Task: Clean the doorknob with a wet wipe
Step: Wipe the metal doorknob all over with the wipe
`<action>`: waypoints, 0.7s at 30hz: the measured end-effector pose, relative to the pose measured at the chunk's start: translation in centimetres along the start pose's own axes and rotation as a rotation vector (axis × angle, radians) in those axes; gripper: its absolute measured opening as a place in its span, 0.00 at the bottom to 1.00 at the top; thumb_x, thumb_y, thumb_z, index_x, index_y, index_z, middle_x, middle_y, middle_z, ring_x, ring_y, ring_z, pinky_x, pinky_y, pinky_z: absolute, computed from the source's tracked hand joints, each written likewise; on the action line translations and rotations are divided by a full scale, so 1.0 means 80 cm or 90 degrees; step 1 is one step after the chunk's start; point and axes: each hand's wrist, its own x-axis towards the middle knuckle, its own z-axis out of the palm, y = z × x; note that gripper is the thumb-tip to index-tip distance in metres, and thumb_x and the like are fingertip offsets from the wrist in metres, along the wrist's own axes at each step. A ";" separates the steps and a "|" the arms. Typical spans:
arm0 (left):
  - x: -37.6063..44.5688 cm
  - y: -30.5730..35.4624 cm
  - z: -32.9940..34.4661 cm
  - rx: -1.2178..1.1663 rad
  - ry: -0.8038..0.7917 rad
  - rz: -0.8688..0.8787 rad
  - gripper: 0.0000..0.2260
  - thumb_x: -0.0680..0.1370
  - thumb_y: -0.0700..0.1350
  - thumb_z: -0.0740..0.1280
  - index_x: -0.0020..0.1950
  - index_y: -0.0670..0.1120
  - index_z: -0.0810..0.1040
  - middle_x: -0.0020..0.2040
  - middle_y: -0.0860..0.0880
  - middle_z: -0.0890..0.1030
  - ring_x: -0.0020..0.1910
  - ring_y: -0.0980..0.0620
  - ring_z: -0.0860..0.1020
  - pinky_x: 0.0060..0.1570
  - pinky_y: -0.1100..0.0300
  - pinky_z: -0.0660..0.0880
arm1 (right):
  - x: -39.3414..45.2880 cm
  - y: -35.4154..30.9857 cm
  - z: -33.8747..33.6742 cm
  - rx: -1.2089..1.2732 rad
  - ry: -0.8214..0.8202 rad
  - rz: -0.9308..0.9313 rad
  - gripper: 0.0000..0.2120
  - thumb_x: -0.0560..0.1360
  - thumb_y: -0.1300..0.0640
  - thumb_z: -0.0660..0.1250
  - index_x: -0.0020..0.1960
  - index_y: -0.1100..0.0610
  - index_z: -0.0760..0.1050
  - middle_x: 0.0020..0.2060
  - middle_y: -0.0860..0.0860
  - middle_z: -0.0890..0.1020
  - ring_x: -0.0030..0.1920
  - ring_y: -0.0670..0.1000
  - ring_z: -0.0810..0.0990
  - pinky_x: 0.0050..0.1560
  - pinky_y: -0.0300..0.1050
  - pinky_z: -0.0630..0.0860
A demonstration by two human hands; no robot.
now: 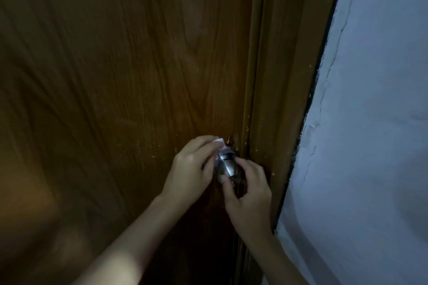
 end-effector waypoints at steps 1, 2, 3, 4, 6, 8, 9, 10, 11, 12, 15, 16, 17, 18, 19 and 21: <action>0.007 -0.004 0.002 0.059 -0.056 0.041 0.14 0.72 0.34 0.67 0.57 0.41 0.78 0.56 0.44 0.80 0.55 0.51 0.77 0.54 0.63 0.73 | 0.000 0.001 0.002 0.002 -0.019 0.007 0.16 0.71 0.61 0.71 0.58 0.60 0.75 0.53 0.50 0.75 0.50 0.40 0.72 0.50 0.19 0.64; 0.011 -0.006 0.004 0.112 -0.109 0.085 0.14 0.72 0.34 0.68 0.57 0.41 0.78 0.56 0.43 0.80 0.54 0.48 0.77 0.52 0.61 0.74 | 0.000 0.002 0.003 0.007 -0.028 0.009 0.16 0.71 0.60 0.71 0.58 0.59 0.74 0.53 0.50 0.74 0.51 0.37 0.71 0.50 0.20 0.64; 0.015 -0.008 0.006 0.156 -0.155 0.125 0.14 0.71 0.34 0.69 0.56 0.40 0.78 0.54 0.42 0.81 0.51 0.47 0.78 0.49 0.59 0.76 | 0.000 0.004 0.003 0.012 -0.030 0.007 0.16 0.71 0.60 0.71 0.58 0.59 0.74 0.53 0.49 0.74 0.51 0.36 0.70 0.51 0.20 0.65; 0.017 -0.009 0.008 0.191 -0.190 0.159 0.14 0.70 0.35 0.71 0.55 0.39 0.79 0.52 0.41 0.81 0.49 0.46 0.79 0.45 0.59 0.78 | 0.001 0.005 0.003 0.015 -0.030 0.003 0.16 0.71 0.61 0.71 0.57 0.59 0.75 0.52 0.49 0.74 0.51 0.35 0.70 0.51 0.21 0.66; 0.019 -0.012 0.010 0.242 -0.210 0.205 0.15 0.67 0.36 0.73 0.53 0.39 0.80 0.47 0.42 0.82 0.43 0.47 0.79 0.35 0.61 0.78 | 0.002 0.006 0.002 0.013 -0.032 -0.003 0.16 0.70 0.62 0.71 0.56 0.59 0.75 0.52 0.48 0.74 0.51 0.35 0.71 0.50 0.21 0.66; 0.017 -0.016 0.012 0.267 -0.188 0.208 0.16 0.65 0.37 0.75 0.51 0.39 0.80 0.44 0.42 0.81 0.40 0.47 0.79 0.29 0.63 0.77 | 0.003 0.006 0.001 0.004 -0.040 0.002 0.16 0.70 0.62 0.72 0.56 0.58 0.75 0.51 0.47 0.74 0.50 0.36 0.72 0.49 0.20 0.66; 0.014 -0.017 0.013 0.262 -0.169 0.184 0.16 0.65 0.36 0.76 0.51 0.39 0.80 0.43 0.42 0.80 0.39 0.47 0.79 0.27 0.63 0.76 | 0.004 0.005 0.001 0.001 -0.044 0.006 0.16 0.70 0.61 0.72 0.56 0.58 0.75 0.52 0.46 0.74 0.50 0.38 0.72 0.49 0.21 0.67; 0.010 -0.017 0.014 0.246 -0.145 0.149 0.16 0.65 0.36 0.75 0.51 0.39 0.80 0.42 0.41 0.80 0.38 0.47 0.78 0.26 0.63 0.76 | 0.004 0.005 0.001 0.000 -0.047 0.008 0.16 0.70 0.61 0.71 0.56 0.57 0.75 0.52 0.46 0.74 0.51 0.40 0.73 0.48 0.21 0.67; 0.006 -0.016 0.016 0.223 -0.118 0.116 0.15 0.65 0.35 0.75 0.50 0.38 0.80 0.41 0.41 0.79 0.37 0.47 0.78 0.25 0.62 0.77 | 0.004 0.005 0.000 0.000 -0.047 0.010 0.16 0.70 0.61 0.71 0.56 0.57 0.75 0.52 0.46 0.74 0.51 0.41 0.73 0.48 0.22 0.67; 0.002 -0.015 0.018 0.195 -0.096 0.092 0.13 0.66 0.34 0.74 0.50 0.38 0.80 0.40 0.40 0.79 0.36 0.47 0.78 0.25 0.61 0.77 | 0.004 0.005 0.001 0.000 -0.047 0.011 0.16 0.70 0.61 0.71 0.56 0.57 0.75 0.52 0.46 0.74 0.51 0.41 0.73 0.48 0.22 0.67; 0.000 -0.011 0.022 0.187 -0.097 0.091 0.11 0.68 0.35 0.73 0.49 0.38 0.80 0.40 0.41 0.79 0.36 0.47 0.79 0.25 0.60 0.77 | 0.003 0.005 0.001 -0.002 -0.045 0.010 0.16 0.69 0.62 0.72 0.56 0.58 0.75 0.52 0.46 0.74 0.52 0.42 0.74 0.49 0.24 0.68; 0.002 -0.011 0.021 0.194 -0.099 0.089 0.10 0.68 0.36 0.74 0.48 0.38 0.81 0.39 0.41 0.79 0.36 0.48 0.78 0.24 0.61 0.77 | 0.003 0.005 0.001 0.000 -0.046 0.009 0.16 0.69 0.62 0.72 0.56 0.58 0.75 0.52 0.46 0.74 0.52 0.42 0.74 0.49 0.25 0.68; 0.004 -0.011 0.018 0.187 -0.094 0.073 0.09 0.68 0.36 0.74 0.47 0.39 0.81 0.39 0.42 0.79 0.35 0.48 0.78 0.24 0.61 0.77 | 0.003 0.006 0.001 0.003 -0.046 0.009 0.16 0.69 0.62 0.72 0.56 0.58 0.75 0.52 0.47 0.74 0.52 0.43 0.74 0.50 0.26 0.68; 0.006 -0.011 0.015 0.177 -0.095 0.055 0.08 0.68 0.36 0.73 0.46 0.39 0.81 0.38 0.42 0.78 0.34 0.48 0.77 0.24 0.61 0.76 | 0.004 0.006 0.001 0.006 -0.047 0.009 0.16 0.69 0.62 0.72 0.55 0.59 0.75 0.52 0.48 0.74 0.52 0.44 0.74 0.50 0.28 0.69; 0.007 -0.011 0.014 0.177 -0.104 0.057 0.08 0.68 0.36 0.74 0.45 0.39 0.80 0.39 0.42 0.78 0.34 0.49 0.77 0.24 0.61 0.76 | 0.004 0.006 0.001 0.008 -0.046 0.009 0.16 0.69 0.62 0.72 0.55 0.59 0.75 0.52 0.48 0.74 0.52 0.44 0.75 0.50 0.28 0.69; 0.004 -0.012 0.014 0.217 -0.149 0.115 0.12 0.65 0.36 0.75 0.47 0.39 0.80 0.39 0.42 0.79 0.35 0.48 0.78 0.26 0.64 0.75 | 0.002 0.006 0.002 0.008 -0.044 0.011 0.16 0.69 0.62 0.72 0.55 0.59 0.75 0.52 0.47 0.74 0.52 0.43 0.74 0.51 0.27 0.68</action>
